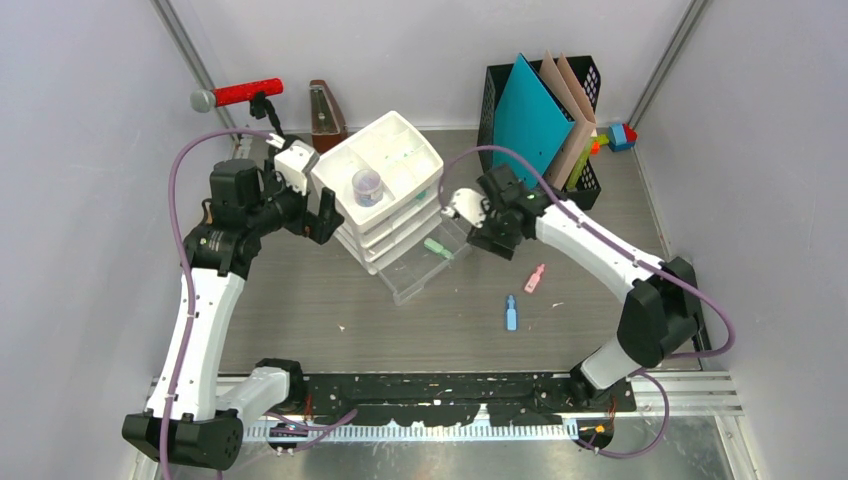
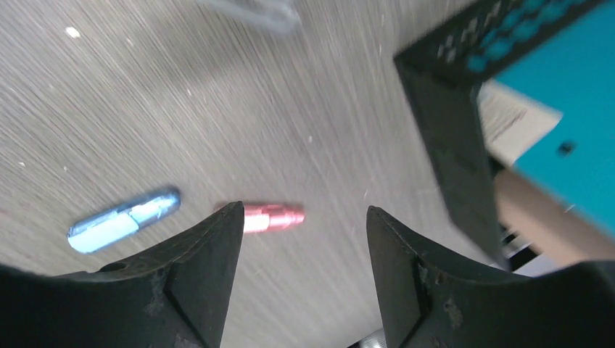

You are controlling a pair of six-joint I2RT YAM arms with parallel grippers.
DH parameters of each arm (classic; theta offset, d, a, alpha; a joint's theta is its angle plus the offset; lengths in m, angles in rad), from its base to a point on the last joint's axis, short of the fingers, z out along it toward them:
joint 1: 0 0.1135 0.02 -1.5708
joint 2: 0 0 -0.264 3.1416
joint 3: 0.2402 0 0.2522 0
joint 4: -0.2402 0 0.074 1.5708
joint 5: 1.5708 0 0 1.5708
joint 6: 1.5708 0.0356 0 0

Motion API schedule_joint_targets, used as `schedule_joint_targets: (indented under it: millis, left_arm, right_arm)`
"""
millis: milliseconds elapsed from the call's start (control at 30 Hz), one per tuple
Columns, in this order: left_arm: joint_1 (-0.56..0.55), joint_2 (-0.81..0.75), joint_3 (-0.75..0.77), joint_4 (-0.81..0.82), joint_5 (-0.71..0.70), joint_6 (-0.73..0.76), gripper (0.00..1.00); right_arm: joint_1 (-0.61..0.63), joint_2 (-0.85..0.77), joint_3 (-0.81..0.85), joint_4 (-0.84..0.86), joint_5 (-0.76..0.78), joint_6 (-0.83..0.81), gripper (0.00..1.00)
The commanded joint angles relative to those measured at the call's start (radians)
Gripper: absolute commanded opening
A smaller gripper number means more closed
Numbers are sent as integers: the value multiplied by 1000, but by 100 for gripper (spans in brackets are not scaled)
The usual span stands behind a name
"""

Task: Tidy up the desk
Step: Place the stationery in the drawer, then pick up the stationery from the center of the board.

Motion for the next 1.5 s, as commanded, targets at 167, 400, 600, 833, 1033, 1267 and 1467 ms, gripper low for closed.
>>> schedule_joint_targets:
  millis: [167,400,600,833,1033,1267,1467]
  left_arm:
    - [3,-11,5,34,50,-24,100]
    - [3,-1,-4,48,69,-37,100]
    - [3,-5,-10,49,69,-36,100]
    - [3,-4,-16,56,74,-36,100]
    - [3,-2,-16,58,75,-35,100]
    - [3,-1,-17,57,76,-36,100]
    - [2,2,-16,60,80,-39,100]
  right_arm:
    - [-205,-48,-154,-38,-111,278,70]
    - [-309,-19,-243,0,-199,398,71]
    - [-385,44,-235,2,-243,459,76]
    - [-432,107,-217,3,-270,505,79]
    - [-453,155,-195,-7,-320,525,79]
    - [-454,205,-165,-10,-358,533,79]
    - [-439,235,-162,15,-306,525,72]
